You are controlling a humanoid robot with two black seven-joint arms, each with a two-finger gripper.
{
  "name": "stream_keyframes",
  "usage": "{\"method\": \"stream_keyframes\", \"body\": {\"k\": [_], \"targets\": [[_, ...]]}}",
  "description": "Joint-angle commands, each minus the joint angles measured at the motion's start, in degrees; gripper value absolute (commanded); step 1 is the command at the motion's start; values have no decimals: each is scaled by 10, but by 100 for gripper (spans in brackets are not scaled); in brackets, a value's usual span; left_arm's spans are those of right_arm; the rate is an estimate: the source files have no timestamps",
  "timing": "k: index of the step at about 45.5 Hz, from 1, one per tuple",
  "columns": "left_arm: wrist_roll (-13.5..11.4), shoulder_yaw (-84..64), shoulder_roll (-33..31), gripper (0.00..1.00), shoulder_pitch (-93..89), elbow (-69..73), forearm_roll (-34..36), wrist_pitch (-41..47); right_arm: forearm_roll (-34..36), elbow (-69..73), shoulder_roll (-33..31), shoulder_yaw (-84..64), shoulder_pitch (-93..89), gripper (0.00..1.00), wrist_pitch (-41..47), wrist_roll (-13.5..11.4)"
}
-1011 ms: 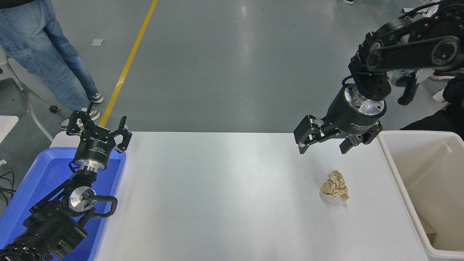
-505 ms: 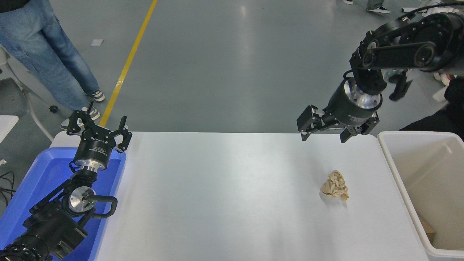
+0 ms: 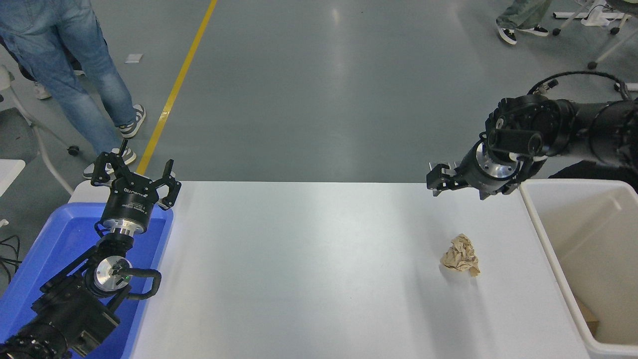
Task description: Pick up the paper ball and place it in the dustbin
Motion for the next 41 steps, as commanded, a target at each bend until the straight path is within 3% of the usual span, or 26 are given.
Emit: {"method": "stream_keyframes", "body": {"k": [1,41], "targets": [[0,0,0,98,1,-1,0,0,-6,-27,-1,1,-84,100,-67,0],[0,0,0,98,0,0,0,0,5,-62,2,56,-179,99,-115,3]]}}
